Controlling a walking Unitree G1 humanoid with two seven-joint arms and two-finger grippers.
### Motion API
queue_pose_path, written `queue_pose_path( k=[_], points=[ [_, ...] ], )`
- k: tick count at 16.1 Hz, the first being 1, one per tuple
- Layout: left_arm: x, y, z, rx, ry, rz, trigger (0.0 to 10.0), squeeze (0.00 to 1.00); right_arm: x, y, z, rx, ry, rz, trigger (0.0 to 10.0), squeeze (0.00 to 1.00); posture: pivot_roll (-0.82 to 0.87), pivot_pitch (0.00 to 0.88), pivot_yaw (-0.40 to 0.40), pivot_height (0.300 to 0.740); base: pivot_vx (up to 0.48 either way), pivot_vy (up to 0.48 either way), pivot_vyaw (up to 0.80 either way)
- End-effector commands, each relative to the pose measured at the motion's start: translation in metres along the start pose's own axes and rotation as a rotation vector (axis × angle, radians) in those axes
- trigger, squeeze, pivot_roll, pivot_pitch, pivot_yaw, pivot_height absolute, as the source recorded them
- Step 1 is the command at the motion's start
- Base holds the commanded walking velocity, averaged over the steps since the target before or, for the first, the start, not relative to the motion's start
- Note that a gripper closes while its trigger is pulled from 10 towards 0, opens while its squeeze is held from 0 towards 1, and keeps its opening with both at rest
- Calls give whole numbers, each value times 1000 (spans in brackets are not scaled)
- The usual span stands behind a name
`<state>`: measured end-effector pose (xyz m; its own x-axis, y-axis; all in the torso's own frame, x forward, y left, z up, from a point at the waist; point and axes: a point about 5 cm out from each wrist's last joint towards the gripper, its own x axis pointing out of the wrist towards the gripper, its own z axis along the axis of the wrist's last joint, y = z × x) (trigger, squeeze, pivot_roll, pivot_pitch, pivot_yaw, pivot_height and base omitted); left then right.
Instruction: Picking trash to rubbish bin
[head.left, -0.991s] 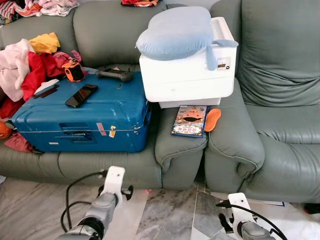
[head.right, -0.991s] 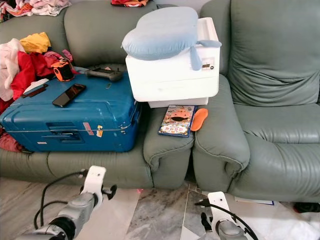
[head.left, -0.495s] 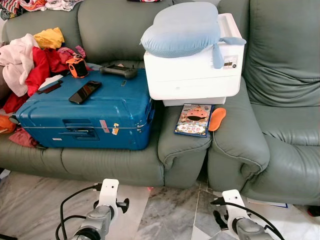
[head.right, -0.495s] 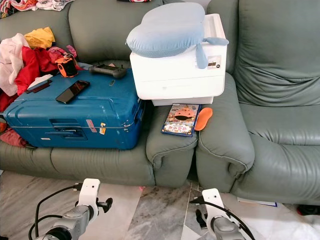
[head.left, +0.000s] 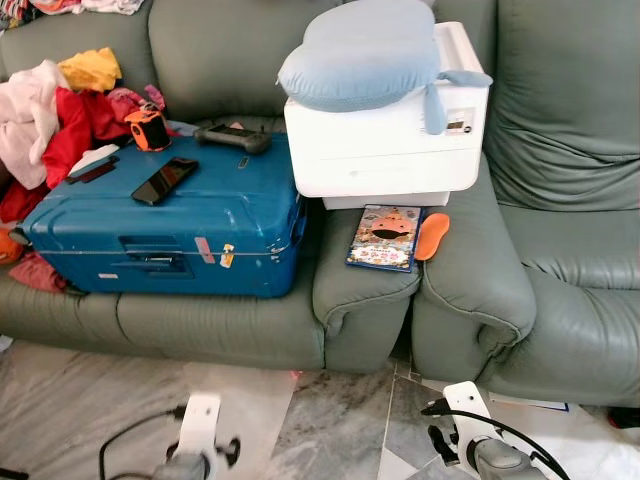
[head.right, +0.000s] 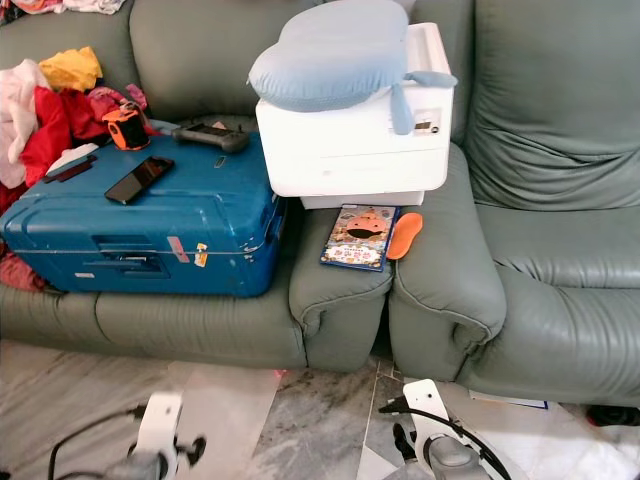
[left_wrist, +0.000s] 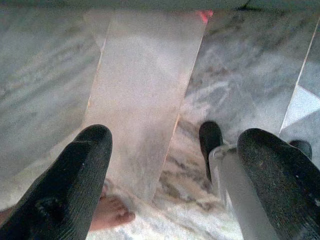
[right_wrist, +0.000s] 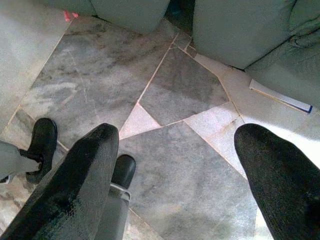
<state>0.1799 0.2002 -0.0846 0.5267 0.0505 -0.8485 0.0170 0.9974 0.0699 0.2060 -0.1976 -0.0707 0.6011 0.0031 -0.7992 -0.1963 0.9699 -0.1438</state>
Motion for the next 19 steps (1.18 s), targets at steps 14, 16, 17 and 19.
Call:
queue_pose_path(
  k=[14,16,17,19],
  points=[
    [-5,11,-27,58,72,25,10000,0,0,5,-2,-33,17,19,10000,0,-34,26,54,740,0,0,0],
    [-5,12,-27,62,72,24,10000,0,0,4,-2,-35,17,19,10000,0,-34,26,54,740,0,0,0],
    [-6,12,-28,63,76,24,10000,0,0,5,-2,-37,19,20,10000,0,-34,26,55,740,0,0,0],
    [-6,12,-28,67,79,23,10000,0,0,5,-2,-39,24,22,10000,0,-33,26,55,740,0,0,-544]
  ],
)
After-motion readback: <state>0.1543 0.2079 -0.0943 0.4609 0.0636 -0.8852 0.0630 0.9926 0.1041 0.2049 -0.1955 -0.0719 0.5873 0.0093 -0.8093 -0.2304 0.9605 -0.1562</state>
